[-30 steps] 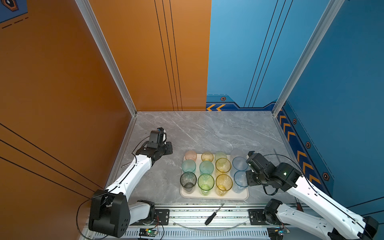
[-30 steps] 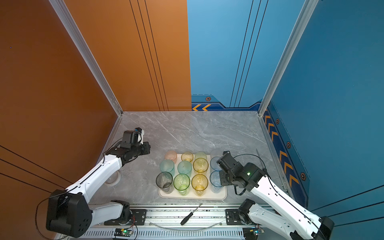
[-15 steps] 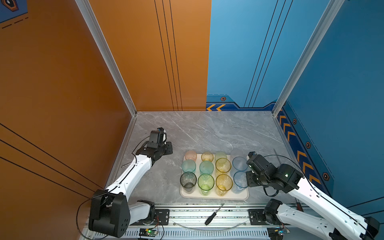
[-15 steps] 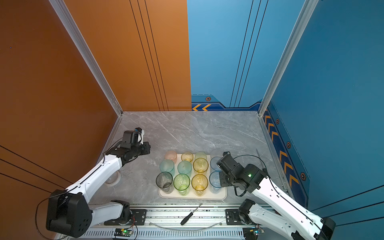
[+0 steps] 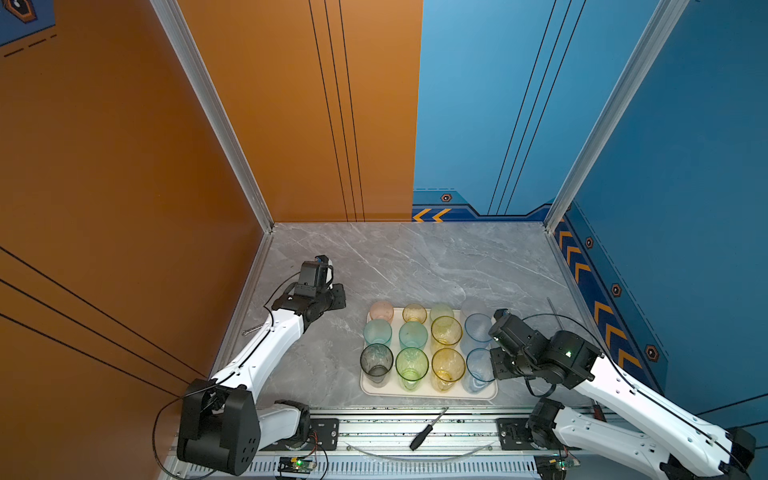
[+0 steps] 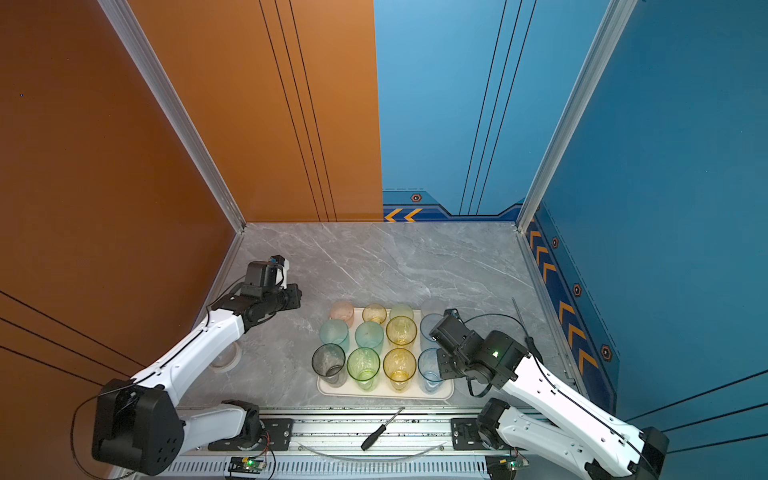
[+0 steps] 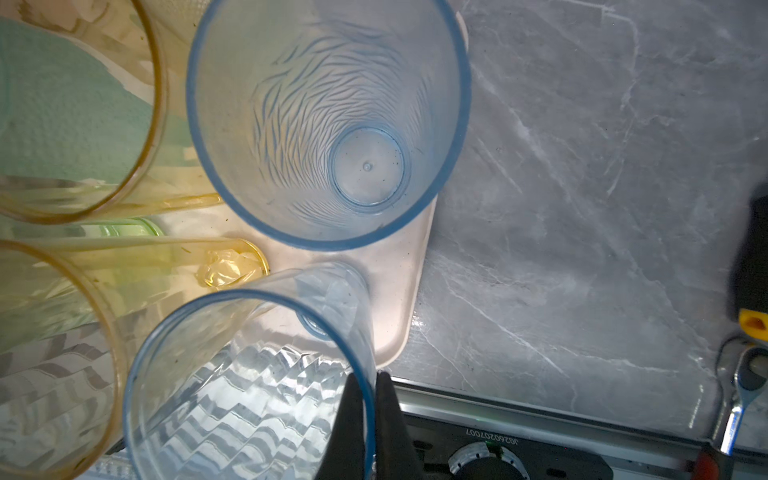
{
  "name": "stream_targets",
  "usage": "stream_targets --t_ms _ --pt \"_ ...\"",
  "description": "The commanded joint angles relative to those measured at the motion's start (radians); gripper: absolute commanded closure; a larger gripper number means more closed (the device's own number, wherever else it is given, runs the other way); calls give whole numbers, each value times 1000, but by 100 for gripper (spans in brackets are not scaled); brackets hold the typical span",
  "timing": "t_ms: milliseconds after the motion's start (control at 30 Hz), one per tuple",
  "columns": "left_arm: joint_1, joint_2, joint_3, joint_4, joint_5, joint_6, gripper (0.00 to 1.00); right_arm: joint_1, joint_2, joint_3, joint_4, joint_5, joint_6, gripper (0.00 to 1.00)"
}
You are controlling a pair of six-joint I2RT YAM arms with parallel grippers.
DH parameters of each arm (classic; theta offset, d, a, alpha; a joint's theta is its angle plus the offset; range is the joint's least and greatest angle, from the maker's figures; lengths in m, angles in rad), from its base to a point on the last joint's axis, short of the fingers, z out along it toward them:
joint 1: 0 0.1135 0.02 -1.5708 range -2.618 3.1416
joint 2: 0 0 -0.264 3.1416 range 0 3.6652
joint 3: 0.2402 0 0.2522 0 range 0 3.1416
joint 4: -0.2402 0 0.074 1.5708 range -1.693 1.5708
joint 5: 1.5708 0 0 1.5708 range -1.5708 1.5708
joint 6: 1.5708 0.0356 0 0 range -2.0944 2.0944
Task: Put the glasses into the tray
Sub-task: 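Lower the blue cup onto the tray beside the other blue cup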
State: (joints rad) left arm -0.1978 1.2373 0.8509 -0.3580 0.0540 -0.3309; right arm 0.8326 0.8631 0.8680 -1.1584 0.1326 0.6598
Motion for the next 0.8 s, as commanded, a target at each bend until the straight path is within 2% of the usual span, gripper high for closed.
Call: stream_targets --t_ms 0,133,767 --pt "-7 7 -14 7 12 -2 80 8 5 -30 -27 2 27 100" --pt "-5 7 -14 6 12 -2 80 7 8 -29 -27 5 28 100" --pt "-5 4 -19 4 9 3 80 7 -2 -10 -27 10 29 80"
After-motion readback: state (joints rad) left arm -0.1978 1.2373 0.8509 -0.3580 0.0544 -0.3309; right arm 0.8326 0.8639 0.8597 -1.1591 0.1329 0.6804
